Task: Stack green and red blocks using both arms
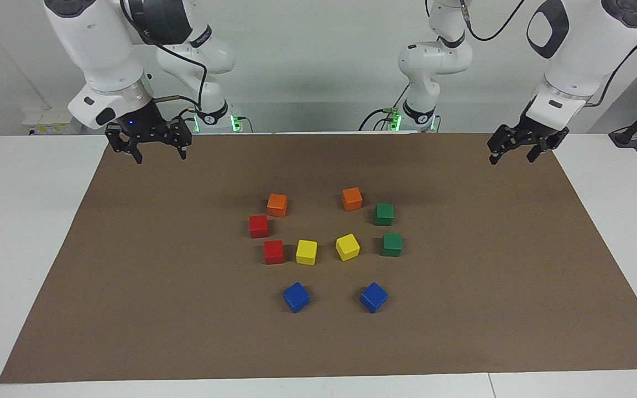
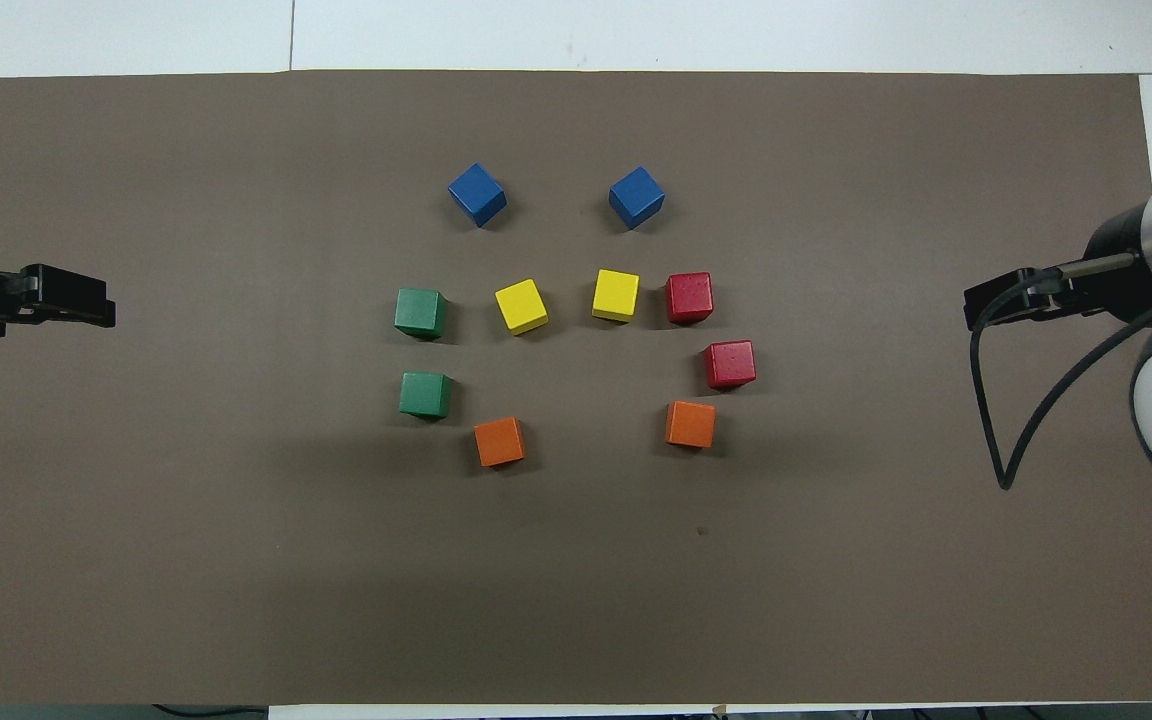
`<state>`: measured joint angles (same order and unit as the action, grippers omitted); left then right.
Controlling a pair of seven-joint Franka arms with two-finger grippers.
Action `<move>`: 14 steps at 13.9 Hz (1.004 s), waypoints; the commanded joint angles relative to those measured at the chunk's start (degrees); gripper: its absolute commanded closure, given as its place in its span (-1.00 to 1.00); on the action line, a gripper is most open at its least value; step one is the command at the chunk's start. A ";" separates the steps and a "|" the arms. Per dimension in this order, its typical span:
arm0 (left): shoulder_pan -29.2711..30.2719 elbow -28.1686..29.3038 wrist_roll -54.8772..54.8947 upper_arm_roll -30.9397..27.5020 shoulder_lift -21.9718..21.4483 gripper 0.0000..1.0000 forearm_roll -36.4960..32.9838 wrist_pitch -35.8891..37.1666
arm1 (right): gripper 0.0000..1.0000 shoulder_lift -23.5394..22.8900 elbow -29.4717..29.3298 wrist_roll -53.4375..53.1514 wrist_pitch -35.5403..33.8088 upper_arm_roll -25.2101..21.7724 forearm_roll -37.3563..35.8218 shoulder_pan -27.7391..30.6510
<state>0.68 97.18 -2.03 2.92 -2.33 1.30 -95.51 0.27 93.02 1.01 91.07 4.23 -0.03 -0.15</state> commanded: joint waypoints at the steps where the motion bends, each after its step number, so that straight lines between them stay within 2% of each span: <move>1: -0.15 0.47 -0.17 -0.20 -0.22 -1.00 0.02 -0.73 | -1.00 0.52 0.76 0.57 0.52 0.17 0.82 0.41; 6: -0.50 0.56 -0.34 -0.20 -0.22 -1.00 0.02 -0.73 | -1.00 0.60 0.76 0.57 0.52 0.17 0.82 0.41; 14: -1.11 3.98 -0.96 -0.11 -1.63 -1.00 0.02 -2.66 | -1.00 0.52 0.76 0.57 0.52 0.17 0.82 0.41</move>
<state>0.37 98.46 -2.08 3.07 -2.35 1.30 -96.05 0.27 93.02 1.01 91.07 4.23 -0.03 -0.15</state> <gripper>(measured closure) 0.000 0.000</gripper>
